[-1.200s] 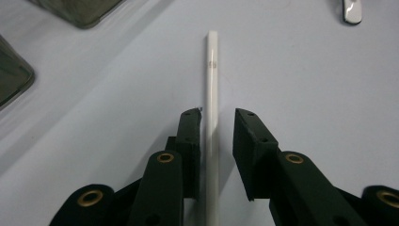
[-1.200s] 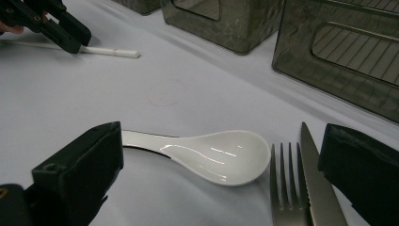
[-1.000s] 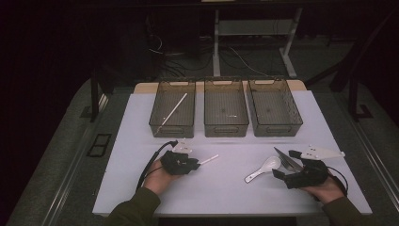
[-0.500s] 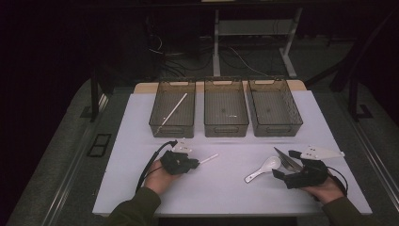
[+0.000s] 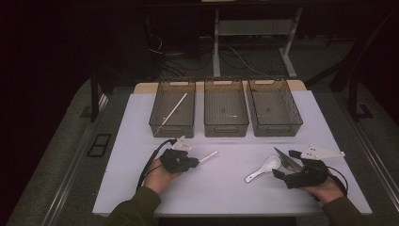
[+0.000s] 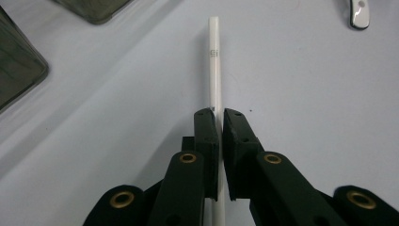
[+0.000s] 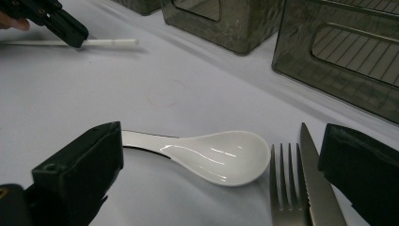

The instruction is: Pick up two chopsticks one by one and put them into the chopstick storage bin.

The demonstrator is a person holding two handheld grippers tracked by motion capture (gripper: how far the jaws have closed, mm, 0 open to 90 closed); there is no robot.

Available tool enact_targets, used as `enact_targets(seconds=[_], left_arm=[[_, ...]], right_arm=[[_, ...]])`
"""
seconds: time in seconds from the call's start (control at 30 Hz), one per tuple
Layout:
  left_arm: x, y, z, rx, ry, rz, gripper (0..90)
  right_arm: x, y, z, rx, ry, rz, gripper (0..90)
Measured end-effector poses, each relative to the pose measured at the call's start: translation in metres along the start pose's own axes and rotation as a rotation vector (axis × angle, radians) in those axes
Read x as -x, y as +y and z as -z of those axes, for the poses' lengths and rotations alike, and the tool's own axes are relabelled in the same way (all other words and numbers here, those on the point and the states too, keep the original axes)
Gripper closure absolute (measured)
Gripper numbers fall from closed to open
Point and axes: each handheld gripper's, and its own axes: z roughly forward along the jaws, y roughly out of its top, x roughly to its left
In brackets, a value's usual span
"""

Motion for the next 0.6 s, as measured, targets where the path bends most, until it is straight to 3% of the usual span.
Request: enact_targets(seconds=[0.07,0.27,0.6], left_arm=[[0.0,0.002,0.002,0.004,-0.009,0.017,84.7],[-0.001,0.007,0.006,0.002,-0.007,0.019,84.7],[-0.004,0.013,0.018,0.041,-0.013,0.049,84.7]], right_arm=[[0.0,0.0,0.0,0.001,0.0,0.001,0.6],[0.001,0.0,0.0,0.002,0.001,0.002,0.6],[0.001,0.0,0.0,0.003,0.001,0.004,0.6]])
